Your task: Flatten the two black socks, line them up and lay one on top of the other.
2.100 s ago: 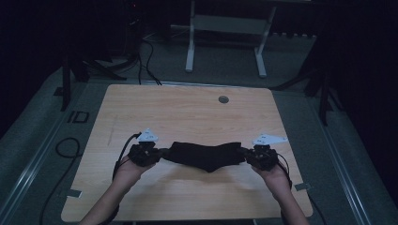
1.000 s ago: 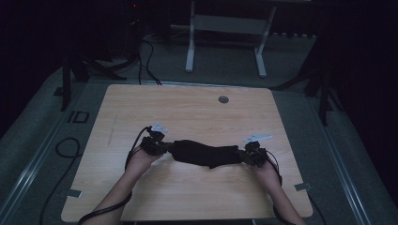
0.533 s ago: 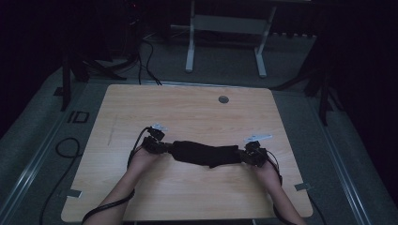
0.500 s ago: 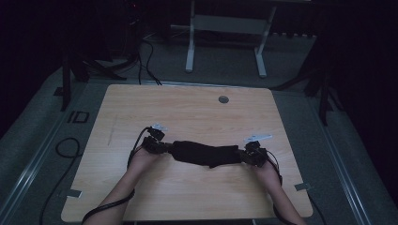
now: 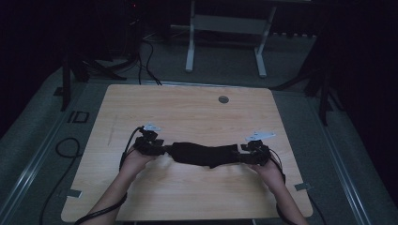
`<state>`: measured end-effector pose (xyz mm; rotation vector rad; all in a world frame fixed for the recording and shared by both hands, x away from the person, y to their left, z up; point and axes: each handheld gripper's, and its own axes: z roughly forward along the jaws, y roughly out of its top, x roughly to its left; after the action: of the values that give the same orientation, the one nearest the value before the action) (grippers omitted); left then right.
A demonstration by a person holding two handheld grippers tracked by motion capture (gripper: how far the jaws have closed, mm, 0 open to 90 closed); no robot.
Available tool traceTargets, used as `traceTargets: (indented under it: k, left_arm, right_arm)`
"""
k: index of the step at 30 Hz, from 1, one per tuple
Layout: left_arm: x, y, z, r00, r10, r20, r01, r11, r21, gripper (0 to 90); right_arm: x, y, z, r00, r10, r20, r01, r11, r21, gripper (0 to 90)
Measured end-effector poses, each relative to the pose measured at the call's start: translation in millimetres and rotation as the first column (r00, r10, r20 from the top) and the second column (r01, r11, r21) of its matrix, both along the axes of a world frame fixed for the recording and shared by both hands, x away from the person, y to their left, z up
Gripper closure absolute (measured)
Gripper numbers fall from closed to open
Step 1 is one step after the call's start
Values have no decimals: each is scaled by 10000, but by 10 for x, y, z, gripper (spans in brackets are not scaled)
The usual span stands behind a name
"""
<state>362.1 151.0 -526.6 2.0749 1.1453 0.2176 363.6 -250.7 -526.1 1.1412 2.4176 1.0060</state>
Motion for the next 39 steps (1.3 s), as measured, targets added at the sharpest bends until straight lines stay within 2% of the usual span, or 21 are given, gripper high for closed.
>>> traceTargets:
  k: [3, 4, 7, 9, 12, 13, 16, 18, 20, 25, 30, 35, 37, 39]
  left_arm:
    - [-52, -41, 29, 9995, -201, 253, 205, 9997, -160, 554]
    - [-74, -82, 28, 9988, -306, 379, 317, 9991, -274, 627]
    - [-106, -234, -8, 9962, -707, 507, 722, 9970, -281, 753]
    - [-102, -338, -58, 9947, -902, 489, 914, 9955, -232, 774]
    - [-82, -447, -132, 9935, -1072, 389, 1079, 9941, -145, 797]
    - [-63, -475, -165, 9936, -1082, 318, 1082, 9941, 4, 814]
    - [-6, -486, -239, 9961, -883, 73, 882, 9960, 107, 845]
    - [7, -486, -273, 9965, -837, -32, 838, 9959, 338, 845]
    - [7, -479, -306, 9965, -830, -67, 832, 9954, 485, 845]
    - [36, -411, -317, 9983, -579, -96, 583, 9975, 400, 845]
    - [70, -341, -320, 9994, -348, 16, 347, 9985, 413, 845]
    - [91, -325, -321, 9993, -360, -57, 362, 9987, 352, 844]
    - [90, -328, -317, 9993, -365, -69, 367, 9987, 365, 843]
    - [79, -324, -308, 9994, -340, -67, 342, 9993, 156, 811]
  right_arm:
    - [-31, -7, 70, 9999, -30, 168, 26, 9997, 234, 526]
    - [-60, 4, 110, 9994, -34, 352, 21, 9994, 356, 664]
    - [-119, 64, 135, 9983, 3, 585, -37, 9983, 587, 823]
    - [-130, 117, 99, 9987, 157, 487, -181, 9987, 482, 852]
    - [-116, 193, -22, 9992, 394, 109, -396, 9991, 149, 853]
    - [-105, 204, -63, 9992, 398, -14, -398, 9992, 52, 852]
    - [-56, 219, -166, 9991, 295, -290, -302, 9993, -233, 849]
    - [-25, 218, -206, 9990, 198, -400, -211, 9993, -324, 837]
    - [19, 209, -241, 9985, 212, -498, -223, 9995, -217, 830]
    - [118, 236, -256, 9990, 74, -447, -77, 10000, -51, 824]
    - [213, 315, -257, 9992, 35, -388, -39, 9999, -113, 808]
    - [252, 352, -256, 9992, 86, -380, -91, 9999, -117, 799]
    - [268, 339, -253, 9988, 137, -472, -137, 9999, 9, 765]
    - [268, 332, -231, 9981, 171, -587, -160, 9997, 200, 725]
